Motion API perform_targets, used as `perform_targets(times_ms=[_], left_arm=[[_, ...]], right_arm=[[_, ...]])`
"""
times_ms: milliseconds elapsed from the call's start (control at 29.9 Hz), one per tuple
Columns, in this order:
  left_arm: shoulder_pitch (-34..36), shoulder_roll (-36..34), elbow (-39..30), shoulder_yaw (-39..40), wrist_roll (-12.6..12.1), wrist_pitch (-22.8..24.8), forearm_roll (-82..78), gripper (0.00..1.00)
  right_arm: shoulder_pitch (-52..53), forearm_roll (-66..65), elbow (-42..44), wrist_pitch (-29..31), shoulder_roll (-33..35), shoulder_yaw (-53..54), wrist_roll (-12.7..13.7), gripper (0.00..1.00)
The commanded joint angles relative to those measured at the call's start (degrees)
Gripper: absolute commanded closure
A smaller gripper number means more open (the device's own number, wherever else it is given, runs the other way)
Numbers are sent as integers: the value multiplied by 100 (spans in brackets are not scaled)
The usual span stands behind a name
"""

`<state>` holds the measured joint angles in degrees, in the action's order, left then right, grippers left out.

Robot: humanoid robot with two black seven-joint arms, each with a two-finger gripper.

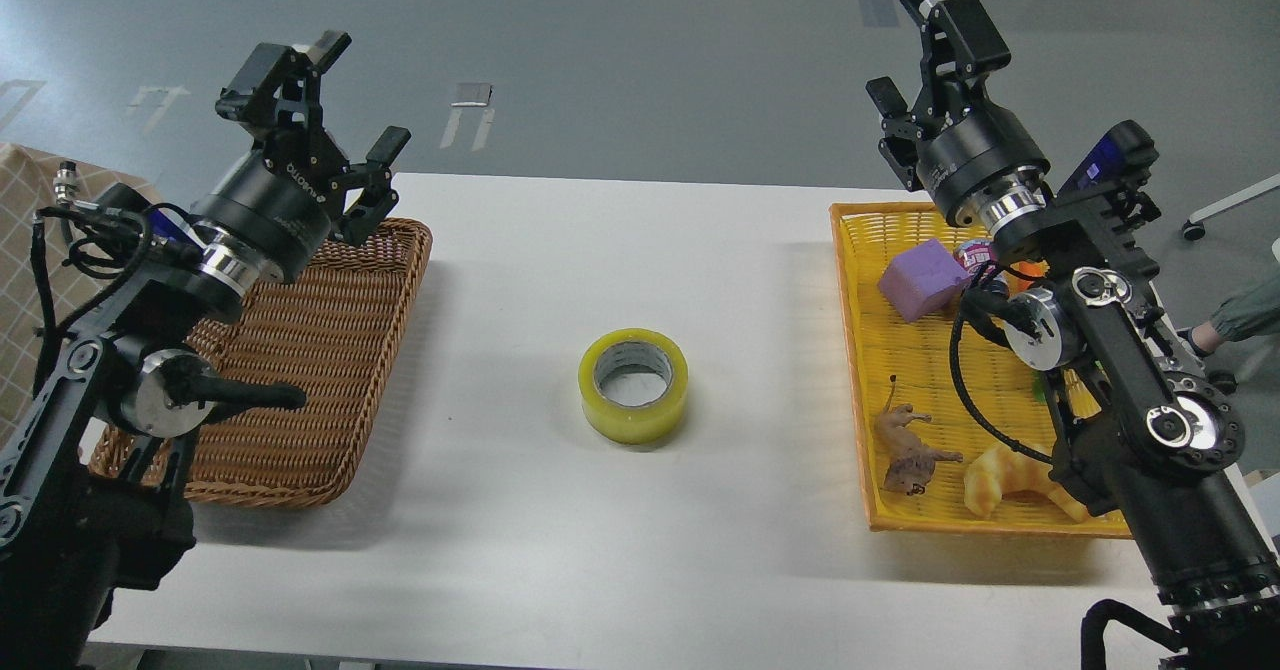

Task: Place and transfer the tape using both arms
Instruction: 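Reach the left gripper toward the tape roll on the table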

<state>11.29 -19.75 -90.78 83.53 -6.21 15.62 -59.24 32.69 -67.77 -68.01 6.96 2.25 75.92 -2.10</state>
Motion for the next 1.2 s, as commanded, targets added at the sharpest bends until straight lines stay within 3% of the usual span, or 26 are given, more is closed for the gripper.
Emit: perform_targets(times_ms=[0,134,267,401,702,1170], left_arm=[[57,-581,-1,-301,76,-7,-1786,1],[136,-1057,8,-854,242,-33,-3178,1],[689,-1207,-54,-1776,725,-252,-5338,1],[927,-1207,-54,-2217,762,-411,-5958,1],[1376,-847,43,-3983,762,-543,-6576,1],[1930,208,1765,-4731,762,-508,-6576,1]], right_arm=[[-8,0,-2,-2,74,2,-1,0],[-8,0,-2,-2,30,28,-1,0],[158,0,-19,-11,30,-60,17,0],[519,0,-2,-19,65,-104,43,0],[616,0,-2,-19,74,-121,52,0],[528,0,7,-19,74,-113,43,0]])
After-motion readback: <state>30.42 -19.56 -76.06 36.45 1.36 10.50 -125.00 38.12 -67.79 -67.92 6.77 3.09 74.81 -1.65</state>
